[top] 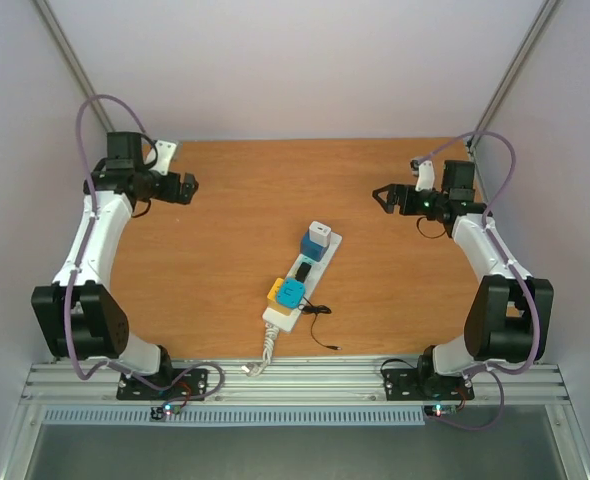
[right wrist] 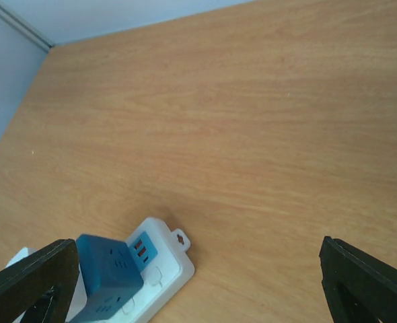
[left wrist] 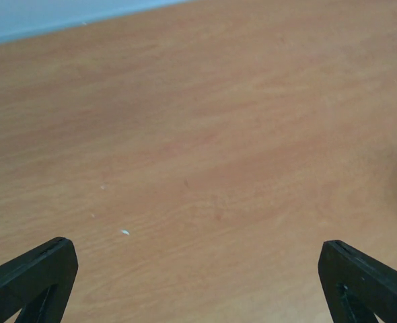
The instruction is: Pull the plug off the socket
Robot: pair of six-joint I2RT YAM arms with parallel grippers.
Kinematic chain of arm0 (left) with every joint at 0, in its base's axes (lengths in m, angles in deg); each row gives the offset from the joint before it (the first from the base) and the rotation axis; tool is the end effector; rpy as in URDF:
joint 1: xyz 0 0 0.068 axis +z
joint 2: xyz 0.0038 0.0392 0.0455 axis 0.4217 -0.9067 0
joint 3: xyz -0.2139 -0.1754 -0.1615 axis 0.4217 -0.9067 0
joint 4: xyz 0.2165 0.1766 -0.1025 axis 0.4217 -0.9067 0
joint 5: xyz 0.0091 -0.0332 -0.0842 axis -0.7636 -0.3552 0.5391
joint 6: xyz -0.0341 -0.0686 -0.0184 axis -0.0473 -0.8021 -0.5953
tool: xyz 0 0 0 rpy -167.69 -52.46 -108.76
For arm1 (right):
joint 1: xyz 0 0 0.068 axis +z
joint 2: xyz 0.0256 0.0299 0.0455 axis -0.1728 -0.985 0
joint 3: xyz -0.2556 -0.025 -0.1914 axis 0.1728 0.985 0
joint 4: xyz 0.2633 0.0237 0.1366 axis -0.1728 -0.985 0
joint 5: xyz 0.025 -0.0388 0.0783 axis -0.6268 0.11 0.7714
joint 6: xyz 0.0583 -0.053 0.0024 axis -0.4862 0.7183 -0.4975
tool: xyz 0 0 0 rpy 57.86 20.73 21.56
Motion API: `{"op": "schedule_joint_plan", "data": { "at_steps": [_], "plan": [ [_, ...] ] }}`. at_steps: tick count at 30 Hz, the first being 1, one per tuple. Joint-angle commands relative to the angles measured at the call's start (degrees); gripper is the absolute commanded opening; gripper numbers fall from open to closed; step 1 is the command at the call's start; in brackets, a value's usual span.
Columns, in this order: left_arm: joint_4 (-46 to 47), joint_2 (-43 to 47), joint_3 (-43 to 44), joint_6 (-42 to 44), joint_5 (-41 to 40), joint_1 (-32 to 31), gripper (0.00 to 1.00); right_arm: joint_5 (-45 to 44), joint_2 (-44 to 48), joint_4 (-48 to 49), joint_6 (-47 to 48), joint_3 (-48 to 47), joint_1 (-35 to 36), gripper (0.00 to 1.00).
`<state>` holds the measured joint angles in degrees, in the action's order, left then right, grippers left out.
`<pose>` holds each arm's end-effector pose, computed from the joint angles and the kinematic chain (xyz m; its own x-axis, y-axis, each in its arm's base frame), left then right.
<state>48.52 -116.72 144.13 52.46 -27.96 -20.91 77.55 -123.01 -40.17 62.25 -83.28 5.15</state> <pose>0.3793 0.0068 0.3583 -0.6726 0.1830 -0.7170 0.3041 0.9517 -0.0424 0.3766 0.0111 0.2852 -0.4270 -0.2759 -0.8611 -0.6360 0.7685 0.0692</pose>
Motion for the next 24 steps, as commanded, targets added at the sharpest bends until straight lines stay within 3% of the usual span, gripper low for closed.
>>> {"op": "schedule_joint_plan", "data": {
  "at_steps": [1, 6, 12, 24],
  "plan": [
    [-6.0, 1.5, -2.5, 8.3, 2.7, -1.7, 1.0, 0.8, 3.2, -0.6, 4.4, 2.4, 0.7, 0.99],
    [-14.3, 5.0, -7.5, 22.7, 9.6, -3.1, 1.0, 2.6, 5.1, -1.9, 7.4, 4.9, 1.0, 0.99],
    [-18.9, 12.4, -18.8, 38.3, 11.0, -11.2, 1.0, 4.2, 7.3, -2.7, 9.3, 7.7, 1.1, 0.99],
    [-17.9, 23.0, -38.2, 53.6, 11.2, -33.2, 0.95, 1.7, 10.3, -6.0, 11.6, 9.9, 1.3, 0.98]
  ]
}}
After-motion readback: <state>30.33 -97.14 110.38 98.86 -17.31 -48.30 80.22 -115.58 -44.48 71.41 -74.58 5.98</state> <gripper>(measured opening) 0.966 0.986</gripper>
